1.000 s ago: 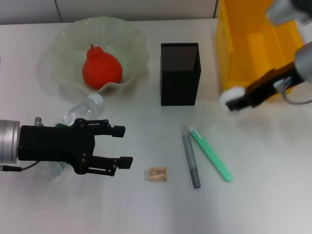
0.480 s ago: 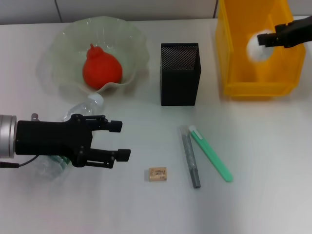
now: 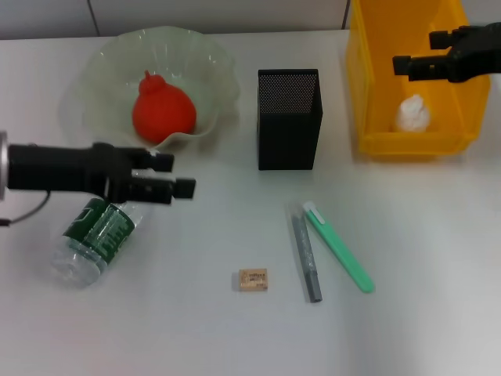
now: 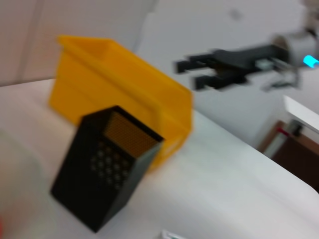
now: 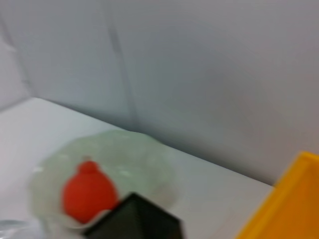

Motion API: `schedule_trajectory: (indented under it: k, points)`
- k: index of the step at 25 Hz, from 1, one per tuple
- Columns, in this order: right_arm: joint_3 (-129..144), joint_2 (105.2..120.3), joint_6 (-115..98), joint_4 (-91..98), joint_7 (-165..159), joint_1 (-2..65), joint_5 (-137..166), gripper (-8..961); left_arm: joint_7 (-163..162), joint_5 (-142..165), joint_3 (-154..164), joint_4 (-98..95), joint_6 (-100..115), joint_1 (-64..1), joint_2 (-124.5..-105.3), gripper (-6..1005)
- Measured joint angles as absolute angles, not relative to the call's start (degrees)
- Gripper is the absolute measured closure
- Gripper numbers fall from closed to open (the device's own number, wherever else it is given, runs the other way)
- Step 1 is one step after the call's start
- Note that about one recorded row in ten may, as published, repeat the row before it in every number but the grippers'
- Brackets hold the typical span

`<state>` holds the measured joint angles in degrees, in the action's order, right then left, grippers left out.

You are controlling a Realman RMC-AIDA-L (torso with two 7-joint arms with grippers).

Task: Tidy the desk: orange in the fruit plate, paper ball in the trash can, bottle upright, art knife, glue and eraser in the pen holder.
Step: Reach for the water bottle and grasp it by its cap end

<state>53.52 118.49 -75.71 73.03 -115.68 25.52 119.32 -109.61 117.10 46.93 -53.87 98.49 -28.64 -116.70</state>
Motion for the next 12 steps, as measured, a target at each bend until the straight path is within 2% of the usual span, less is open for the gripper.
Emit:
schedule_trajectory:
  k: [4, 8, 11, 12]
  points:
    - [51.9, 118.46, -84.9, 69.8, -101.5, 20.5, 109.9, 106, -124.5, 122.9, 47.5, -62.6, 98.9, -29.7, -117.28, 200]
    - [47.8, 118.15, -91.5, 62.2, -91.8, 19.6, 105.3, 110, -138.0, 131.1, 49.5, -68.4, 98.5, -31.9, -118.2, 201]
    - [43.3, 116.61, -98.2, 51.0, -81.2, 20.7, 103.7, 111, -144.6, 136.1, 51.7, -70.0, 97.0, -33.7, -118.41, 202]
    - [42.1, 115.33, -101.4, 44.6, -75.2, 21.7, 103.7, 111, -146.5, 138.0, 52.4, -70.5, 96.4, -34.3, -118.44, 203]
